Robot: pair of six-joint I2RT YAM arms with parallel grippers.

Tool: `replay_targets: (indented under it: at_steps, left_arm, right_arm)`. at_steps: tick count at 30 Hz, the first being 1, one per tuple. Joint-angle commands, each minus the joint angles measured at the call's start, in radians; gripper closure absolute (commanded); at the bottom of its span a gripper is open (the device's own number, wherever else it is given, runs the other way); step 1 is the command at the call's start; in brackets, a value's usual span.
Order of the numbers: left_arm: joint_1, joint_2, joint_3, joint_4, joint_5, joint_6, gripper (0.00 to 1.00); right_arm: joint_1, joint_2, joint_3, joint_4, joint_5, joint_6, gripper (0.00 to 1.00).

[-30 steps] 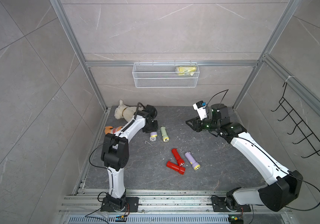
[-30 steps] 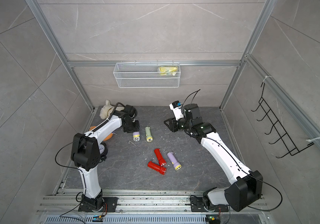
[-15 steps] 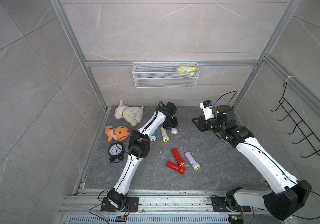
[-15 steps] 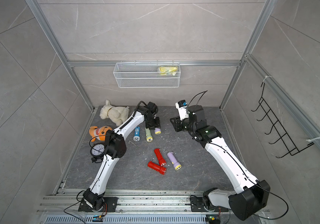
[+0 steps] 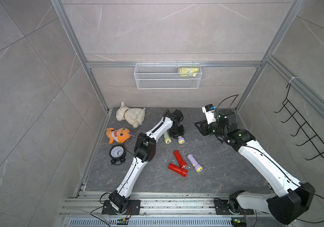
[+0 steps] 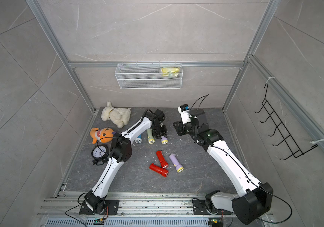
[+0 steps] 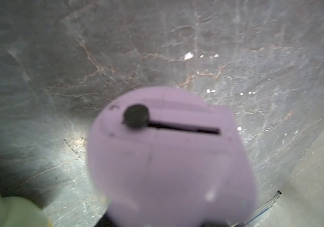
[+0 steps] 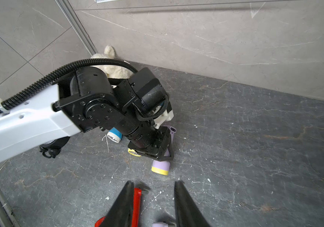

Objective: Close the plug at the bottom of the flashlight
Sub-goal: Place the flashlight at the center of the board.

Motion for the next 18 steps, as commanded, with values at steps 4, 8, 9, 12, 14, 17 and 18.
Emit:
replay_targets:
  at_steps: [4, 8, 9, 12, 14, 17, 18]
  left_arm:
    - [0.003, -0.041, -0.053, -0.005, 0.013, -0.011, 0.8]
    - [0.003, -0.038, -0.07, -0.002, 0.019, -0.01, 0.69]
    - [0.004, -0.043, -0.076, 0.007, 0.022, -0.009, 0.61]
    - [0.002, -0.067, -0.098, 0.037, 0.024, -0.008, 0.44]
    - [0.002, -0.09, -0.107, 0.052, 0.015, 0.0, 0.38]
    - [0.001, -0.124, -0.113, 0.063, 0.003, 0.01, 0.0]
    - [0.002, -0.135, -0.113, 0.063, 0.0, 0.015, 0.0]
  right_arm:
    - [0.003, -0.016, -0.006, 0.01, 0.011, 0.004, 0.62]
    - [0.003, -0.009, -0.004, 0.01, -0.011, 0.006, 0.62]
    - [0.003, -0.008, -0.003, 0.01, -0.008, 0.005, 0.62]
    - [0.003, -0.002, -0.002, 0.01, -0.01, 0.006, 0.62]
    - [0.003, 0.002, -0.003, 0.012, -0.016, 0.005, 0.62]
    - [0.003, 0.007, -0.007, 0.014, -0.019, 0.006, 0.62]
    - [0.003, 0.008, -0.007, 0.014, -0.018, 0.006, 0.62]
